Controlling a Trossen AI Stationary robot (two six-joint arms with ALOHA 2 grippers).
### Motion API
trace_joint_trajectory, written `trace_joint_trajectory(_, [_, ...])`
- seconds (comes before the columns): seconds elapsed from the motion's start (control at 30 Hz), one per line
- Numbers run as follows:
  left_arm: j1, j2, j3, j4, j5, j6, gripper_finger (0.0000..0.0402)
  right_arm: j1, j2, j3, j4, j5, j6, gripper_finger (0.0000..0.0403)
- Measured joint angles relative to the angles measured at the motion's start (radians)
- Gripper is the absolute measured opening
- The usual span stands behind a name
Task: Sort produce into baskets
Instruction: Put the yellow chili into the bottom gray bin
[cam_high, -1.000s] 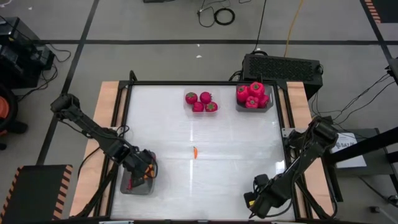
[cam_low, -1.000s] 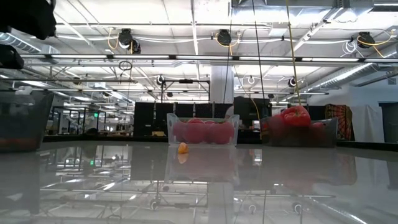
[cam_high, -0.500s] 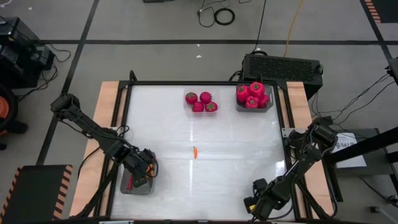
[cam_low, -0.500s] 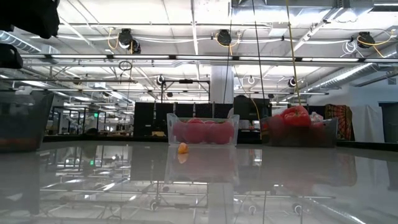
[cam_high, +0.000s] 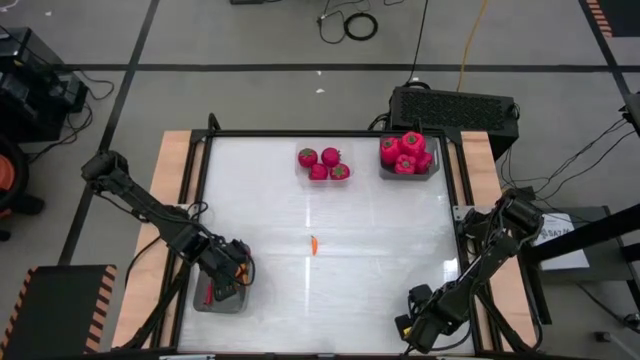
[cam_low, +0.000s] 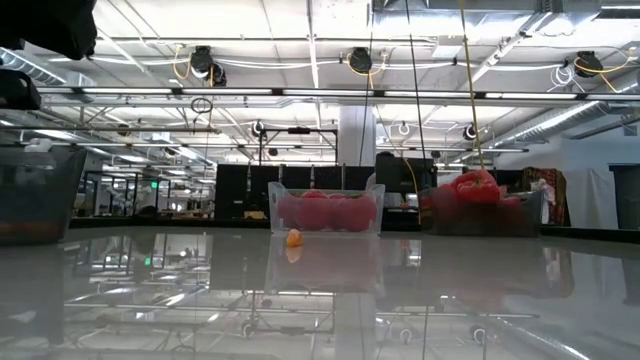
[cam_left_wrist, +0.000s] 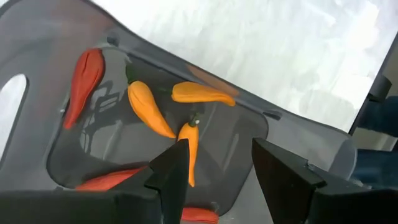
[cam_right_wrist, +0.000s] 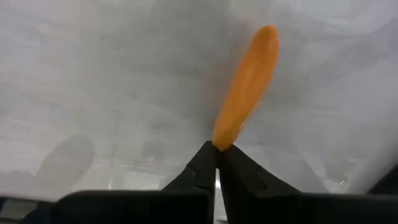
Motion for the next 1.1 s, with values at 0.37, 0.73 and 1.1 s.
trace_joint_trajectory(0.37, [0.0,-0.004,0.0,0.003,-0.012,0.08,0.0183,-0.092,-0.151,0.0,0.034,0.104,-0.062,0.0002])
trace_joint_trajectory(0.73, [0.0,-0.168,0.107,-0.18,-0.148,0.21,0.0183,-0.349,-0.119,0.002,0.433,0.353,-0.424,0.0001])
trace_joint_trajectory(1.1, [0.033,-0.328,0.118,-0.208,-0.305,0.345,0.0183,-0.601,0.25,0.441,0.596,0.376,-0.918,0.0])
